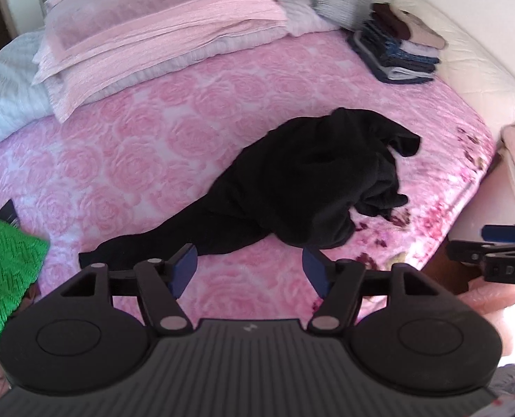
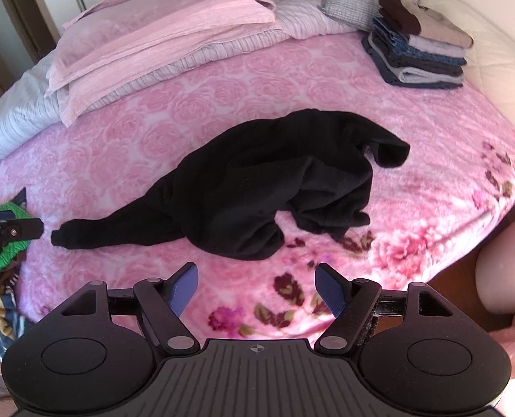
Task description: Fold large clothes
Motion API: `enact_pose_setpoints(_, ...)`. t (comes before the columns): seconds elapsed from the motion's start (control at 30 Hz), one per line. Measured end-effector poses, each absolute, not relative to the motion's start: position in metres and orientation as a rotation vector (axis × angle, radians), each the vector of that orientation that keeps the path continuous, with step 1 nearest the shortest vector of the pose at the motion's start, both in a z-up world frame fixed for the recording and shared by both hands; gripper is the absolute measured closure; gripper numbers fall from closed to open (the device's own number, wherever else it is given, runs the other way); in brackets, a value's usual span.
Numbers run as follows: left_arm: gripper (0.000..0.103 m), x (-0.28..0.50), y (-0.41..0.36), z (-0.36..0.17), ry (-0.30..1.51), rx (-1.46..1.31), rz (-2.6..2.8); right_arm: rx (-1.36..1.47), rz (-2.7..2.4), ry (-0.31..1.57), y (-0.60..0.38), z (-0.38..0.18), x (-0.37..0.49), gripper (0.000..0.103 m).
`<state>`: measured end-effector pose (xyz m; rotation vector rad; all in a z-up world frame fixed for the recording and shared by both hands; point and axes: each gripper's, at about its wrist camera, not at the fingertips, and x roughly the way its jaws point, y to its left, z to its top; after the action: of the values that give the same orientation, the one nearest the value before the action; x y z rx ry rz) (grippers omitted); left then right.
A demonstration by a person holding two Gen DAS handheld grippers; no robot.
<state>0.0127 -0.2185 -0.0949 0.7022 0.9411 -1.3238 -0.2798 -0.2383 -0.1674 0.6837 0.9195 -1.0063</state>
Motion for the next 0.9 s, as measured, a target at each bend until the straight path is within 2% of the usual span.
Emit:
enact_pose_setpoints(0.4,0.040,0.105,-0.198,-0.175,1.061,0.612,-1.033,0.399,-0.775,1.015,-0.242,-0.260,-0.209,0.032)
enact_pose_setpoints(0.63,0.040,0.149,-0.193,-0.229,1.073,0.596,-0.939,0.117,-0.585,1.069,-0.225,-0.335,-0.145,0.045)
enact_pose_setpoints(0.9,0.040,0.187,-0.205,-0.280,1.094,0.585,-0.908,-0.071,-0.455,1.099,-0.220,-0.410,-0.083,0.049)
